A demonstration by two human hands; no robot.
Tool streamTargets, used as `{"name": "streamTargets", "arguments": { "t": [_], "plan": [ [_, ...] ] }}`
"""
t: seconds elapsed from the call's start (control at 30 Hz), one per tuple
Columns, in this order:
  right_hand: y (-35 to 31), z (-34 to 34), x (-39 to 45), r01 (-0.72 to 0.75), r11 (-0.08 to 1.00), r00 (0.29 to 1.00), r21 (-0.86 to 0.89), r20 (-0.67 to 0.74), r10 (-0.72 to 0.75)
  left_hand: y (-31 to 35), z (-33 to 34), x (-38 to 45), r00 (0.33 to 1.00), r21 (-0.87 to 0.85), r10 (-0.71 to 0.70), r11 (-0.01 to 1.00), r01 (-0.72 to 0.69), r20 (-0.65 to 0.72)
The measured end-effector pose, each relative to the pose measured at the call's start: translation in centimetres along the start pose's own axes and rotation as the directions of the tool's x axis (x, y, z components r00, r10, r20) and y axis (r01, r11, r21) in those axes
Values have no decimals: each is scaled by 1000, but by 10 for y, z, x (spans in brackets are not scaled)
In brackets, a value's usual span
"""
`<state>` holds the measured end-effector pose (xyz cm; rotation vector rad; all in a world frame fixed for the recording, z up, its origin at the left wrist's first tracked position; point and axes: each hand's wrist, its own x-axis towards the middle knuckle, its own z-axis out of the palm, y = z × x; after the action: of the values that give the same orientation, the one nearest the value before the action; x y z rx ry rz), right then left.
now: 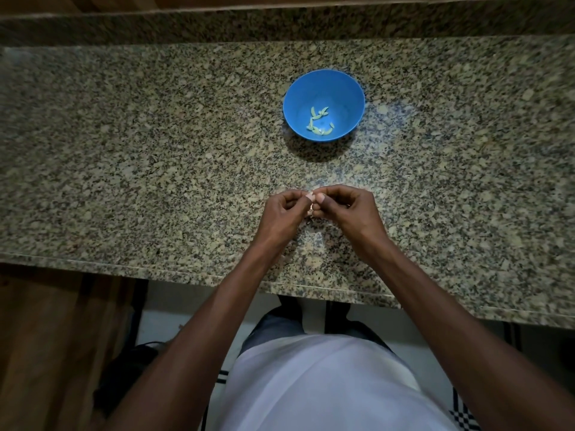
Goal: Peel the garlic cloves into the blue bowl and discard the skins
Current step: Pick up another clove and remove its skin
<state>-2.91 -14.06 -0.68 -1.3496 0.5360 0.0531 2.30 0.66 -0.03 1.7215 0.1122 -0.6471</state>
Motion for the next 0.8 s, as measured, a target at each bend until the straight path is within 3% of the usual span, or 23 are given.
{"name": "streamTargets", "arguments": {
  "t": [0.2, 0.3, 0.5, 0.57, 0.63, 0.73, 0.8],
  "plan": [
    [1, -3, -3, -49, 991, 999, 122, 9, 48, -1, 13, -4, 999, 141, 2, 990, -8, 41],
    [0, -4, -3, -78, 983, 997, 166, 18, 76, 2, 18, -4, 999, 125, -11, 992, 6, 37],
    [2, -6, 2, -180, 961, 984, 211, 37, 176, 4, 8, 0, 995, 89, -17, 996, 26, -98],
    [6, -11, 2, -168, 983, 986, 76, 19, 167, 1, 1, 0, 991, 162, 26, 987, -4, -130],
    [10, -16, 2, -138, 974, 990, -181, -16, 138, -1, -5, -2, 989, 227, 57, 974, -25, -137],
    [8, -21, 2, -31, 832, 997, -554, 46, 67, -4, -7, -4, 987, 256, 52, 967, -12, -150],
    [7, -20, 0, 93, 718, 988, -690, 152, 17, -7, -7, -4, 986, 247, 48, 969, -7, -160]
  ]
}}
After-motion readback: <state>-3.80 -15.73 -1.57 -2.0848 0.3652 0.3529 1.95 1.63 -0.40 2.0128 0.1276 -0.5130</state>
